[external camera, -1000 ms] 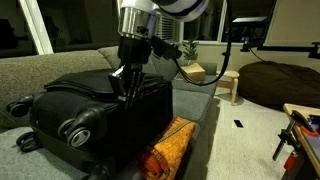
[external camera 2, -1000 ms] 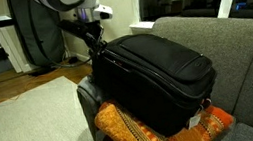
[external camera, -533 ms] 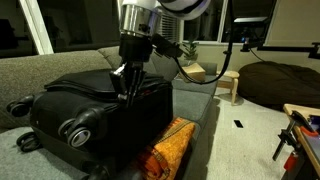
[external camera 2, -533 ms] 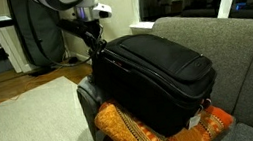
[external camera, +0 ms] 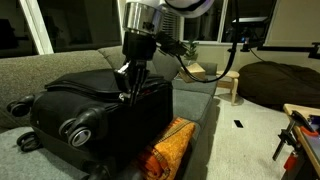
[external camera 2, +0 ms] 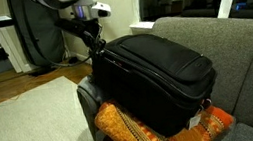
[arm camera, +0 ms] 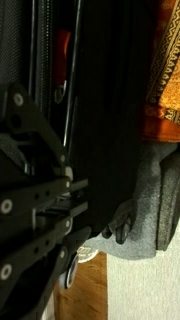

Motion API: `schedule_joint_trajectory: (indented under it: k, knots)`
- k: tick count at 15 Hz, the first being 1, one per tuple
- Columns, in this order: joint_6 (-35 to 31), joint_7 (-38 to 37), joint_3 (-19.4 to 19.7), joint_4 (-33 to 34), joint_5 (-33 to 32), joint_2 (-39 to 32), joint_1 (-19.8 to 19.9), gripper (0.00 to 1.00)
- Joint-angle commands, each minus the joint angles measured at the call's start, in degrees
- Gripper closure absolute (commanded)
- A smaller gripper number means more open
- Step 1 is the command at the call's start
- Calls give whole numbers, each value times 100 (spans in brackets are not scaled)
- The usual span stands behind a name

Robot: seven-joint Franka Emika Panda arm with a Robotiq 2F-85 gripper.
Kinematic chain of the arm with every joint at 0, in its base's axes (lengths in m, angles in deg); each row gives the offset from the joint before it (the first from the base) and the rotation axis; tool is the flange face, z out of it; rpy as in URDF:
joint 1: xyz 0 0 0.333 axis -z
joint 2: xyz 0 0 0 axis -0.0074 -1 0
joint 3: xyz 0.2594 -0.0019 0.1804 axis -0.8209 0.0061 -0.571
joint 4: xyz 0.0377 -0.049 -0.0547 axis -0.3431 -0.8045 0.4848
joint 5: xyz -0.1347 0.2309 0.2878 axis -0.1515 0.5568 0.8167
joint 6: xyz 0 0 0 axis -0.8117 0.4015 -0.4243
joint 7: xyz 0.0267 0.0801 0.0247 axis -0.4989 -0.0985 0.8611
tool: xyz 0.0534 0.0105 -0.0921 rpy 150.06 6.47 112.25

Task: Open the zipper of the suitcase.

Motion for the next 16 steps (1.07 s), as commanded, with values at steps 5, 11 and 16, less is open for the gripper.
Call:
schedule_joint_trajectory:
  k: [5, 11, 16]
  knots:
    - [-76, -99, 153, -116, -150, 8, 91, 96]
    - [-81, -211, 415, -141, -274, 11, 122, 96]
    - [-44, -320, 595, -167, -364, 36, 171, 96]
